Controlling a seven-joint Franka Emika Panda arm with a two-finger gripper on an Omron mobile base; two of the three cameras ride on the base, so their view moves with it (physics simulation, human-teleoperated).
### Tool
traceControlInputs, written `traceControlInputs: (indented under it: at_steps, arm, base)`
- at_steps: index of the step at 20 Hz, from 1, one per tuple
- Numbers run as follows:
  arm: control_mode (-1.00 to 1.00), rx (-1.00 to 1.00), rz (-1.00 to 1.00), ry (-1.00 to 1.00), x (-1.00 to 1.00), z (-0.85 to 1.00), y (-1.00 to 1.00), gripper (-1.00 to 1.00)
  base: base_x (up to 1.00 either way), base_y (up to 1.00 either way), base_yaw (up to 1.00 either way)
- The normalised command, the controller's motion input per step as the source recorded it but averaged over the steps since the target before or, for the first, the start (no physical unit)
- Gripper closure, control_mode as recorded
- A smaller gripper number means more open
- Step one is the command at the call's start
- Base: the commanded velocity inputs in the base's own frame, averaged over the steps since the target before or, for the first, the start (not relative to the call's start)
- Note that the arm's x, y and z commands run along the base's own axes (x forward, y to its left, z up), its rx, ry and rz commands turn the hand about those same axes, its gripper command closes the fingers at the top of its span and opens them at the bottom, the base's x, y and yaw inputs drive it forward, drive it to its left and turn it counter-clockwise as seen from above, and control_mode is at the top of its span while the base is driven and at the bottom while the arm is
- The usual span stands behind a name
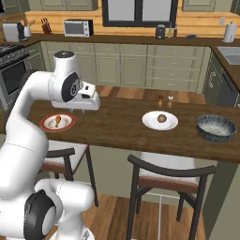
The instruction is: Pick the chicken drumstick and mushroom from their plates and place them in the bowl. Then put the bowl in the fridge.
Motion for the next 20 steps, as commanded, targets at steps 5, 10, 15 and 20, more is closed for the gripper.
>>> traceControlInputs:
  at_steps: [5,10,15,20]
  arm:
    - [-1.00,0.00,0.00,-0.07,-0.45,0.00,0.00,-1.00]
    - [-1.00,0.00,0.00,-0.06,-0.75,0.00,0.00,-1.00]
    - [-1.00,0.00,0.00,0.00,-0.80,-0.02,0.00,-1.00]
    - [-1.00,0.00,0.00,0.00,-0.49,-0.01,0.00,-1.00]
  base:
    - [0.00,0.00,0.00]
    - [0.00,0.00,0.00]
    - [0.00,0.00,0.00]
    - [0.00,0.00,0.00]
